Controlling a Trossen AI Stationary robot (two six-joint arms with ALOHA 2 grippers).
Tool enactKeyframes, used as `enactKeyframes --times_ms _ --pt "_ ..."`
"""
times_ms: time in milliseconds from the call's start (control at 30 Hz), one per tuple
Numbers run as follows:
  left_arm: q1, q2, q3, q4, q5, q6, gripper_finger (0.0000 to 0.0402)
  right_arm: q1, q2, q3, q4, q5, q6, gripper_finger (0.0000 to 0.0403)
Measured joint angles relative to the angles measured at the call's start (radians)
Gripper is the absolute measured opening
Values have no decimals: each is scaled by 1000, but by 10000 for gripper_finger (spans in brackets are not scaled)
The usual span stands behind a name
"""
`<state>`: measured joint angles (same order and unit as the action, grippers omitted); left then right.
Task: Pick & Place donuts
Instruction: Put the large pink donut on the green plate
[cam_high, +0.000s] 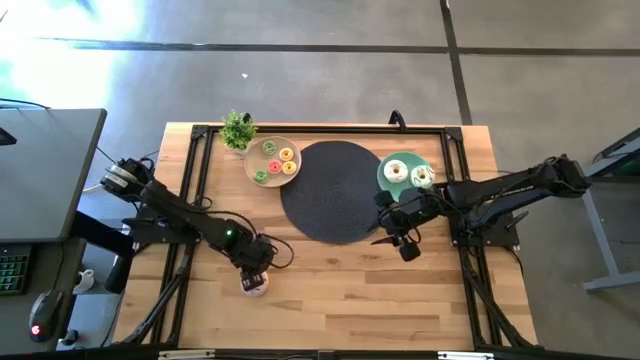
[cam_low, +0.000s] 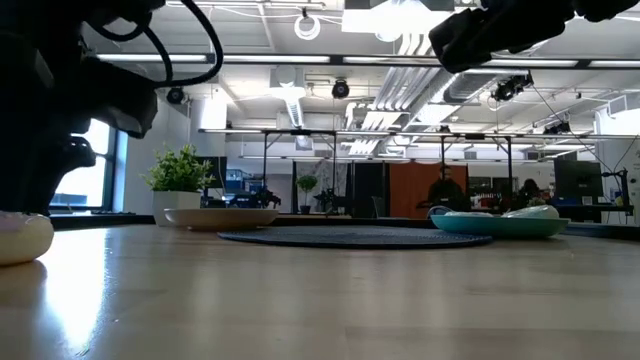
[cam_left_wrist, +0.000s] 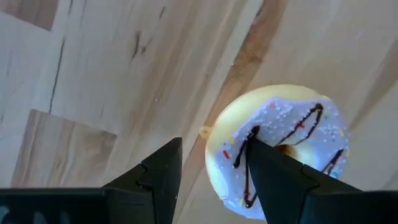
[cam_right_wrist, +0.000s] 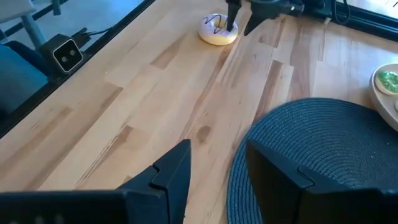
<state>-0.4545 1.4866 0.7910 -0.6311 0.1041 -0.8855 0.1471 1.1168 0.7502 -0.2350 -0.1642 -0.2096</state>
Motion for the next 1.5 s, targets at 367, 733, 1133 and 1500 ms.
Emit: enactKeyframes --times_ms 367,733,1133,1500 --pt "25 45 38 60 21 73 17 0 0 0 51 0 -119 138" --pt "261 44 238 339 -17 310 4 38 0 0 91 -29 -602 103" --pt "459 137 290 626 348 105 1 135 66 0 99 126 -765 79" --pt "468 239 290 808 470 13 0 135 123 0 226 264 -741 129"
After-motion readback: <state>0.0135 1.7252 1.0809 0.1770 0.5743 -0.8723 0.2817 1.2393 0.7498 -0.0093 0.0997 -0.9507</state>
